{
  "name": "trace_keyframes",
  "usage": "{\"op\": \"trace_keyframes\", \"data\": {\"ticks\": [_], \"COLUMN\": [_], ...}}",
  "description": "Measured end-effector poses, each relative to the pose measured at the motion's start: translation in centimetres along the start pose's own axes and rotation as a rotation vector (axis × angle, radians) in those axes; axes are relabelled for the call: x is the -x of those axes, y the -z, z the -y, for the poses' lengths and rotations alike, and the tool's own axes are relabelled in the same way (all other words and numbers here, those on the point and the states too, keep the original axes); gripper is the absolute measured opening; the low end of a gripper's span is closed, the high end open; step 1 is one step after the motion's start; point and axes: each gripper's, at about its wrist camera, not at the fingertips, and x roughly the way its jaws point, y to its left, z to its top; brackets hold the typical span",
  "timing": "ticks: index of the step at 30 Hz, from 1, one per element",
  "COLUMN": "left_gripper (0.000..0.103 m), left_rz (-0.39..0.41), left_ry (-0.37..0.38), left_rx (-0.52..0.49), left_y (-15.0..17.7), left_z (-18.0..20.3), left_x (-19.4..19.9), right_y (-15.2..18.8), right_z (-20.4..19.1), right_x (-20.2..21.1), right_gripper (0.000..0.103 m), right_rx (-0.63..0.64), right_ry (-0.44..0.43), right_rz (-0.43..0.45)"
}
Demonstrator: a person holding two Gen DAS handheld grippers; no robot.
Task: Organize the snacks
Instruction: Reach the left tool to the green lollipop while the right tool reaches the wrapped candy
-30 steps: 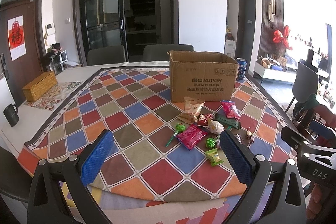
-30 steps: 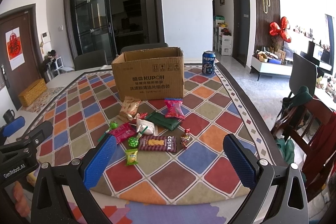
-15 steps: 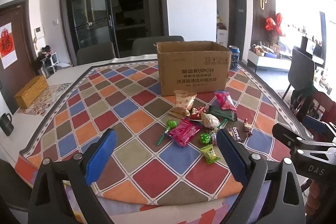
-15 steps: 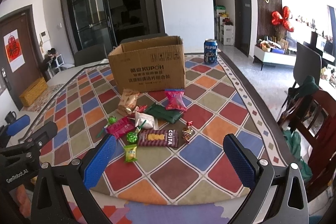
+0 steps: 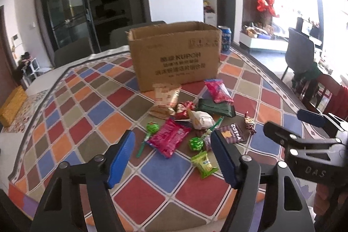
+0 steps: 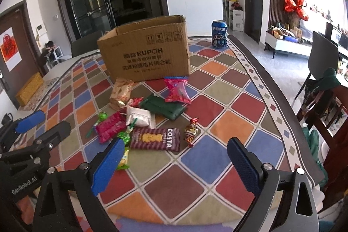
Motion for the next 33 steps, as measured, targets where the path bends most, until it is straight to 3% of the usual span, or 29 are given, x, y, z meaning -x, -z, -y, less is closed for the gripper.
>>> {"op": "trace_keyframes", "data": {"ticks": [14,24,33], "left_gripper": [0.045,0.037,0.03], "left_rz": [-0.163,-0.252,-0.284], "left_ry": [0.095,0.134,0.164], "left_rx": [-0.015,-0.007,0.008], "left_y": [0.6,1.2,1.3], "left_z": [1.3,1.4,1.5], "left_x": [-6.1,-9.7,-11.3], "right_y": [-0.4,-0.3,-0.7], "right_z": [1.2,1.5,1.6], "right_x": [-5.4,-8.4,-10.2], "right_gripper": [0.07,0.055,0.045], "right_rx": [-0.025,-0.024,-0.024], "right_ry": [-0.02,-0.022,-0.015], "right_rz": [-0.111,-0.168,-0.19]}}
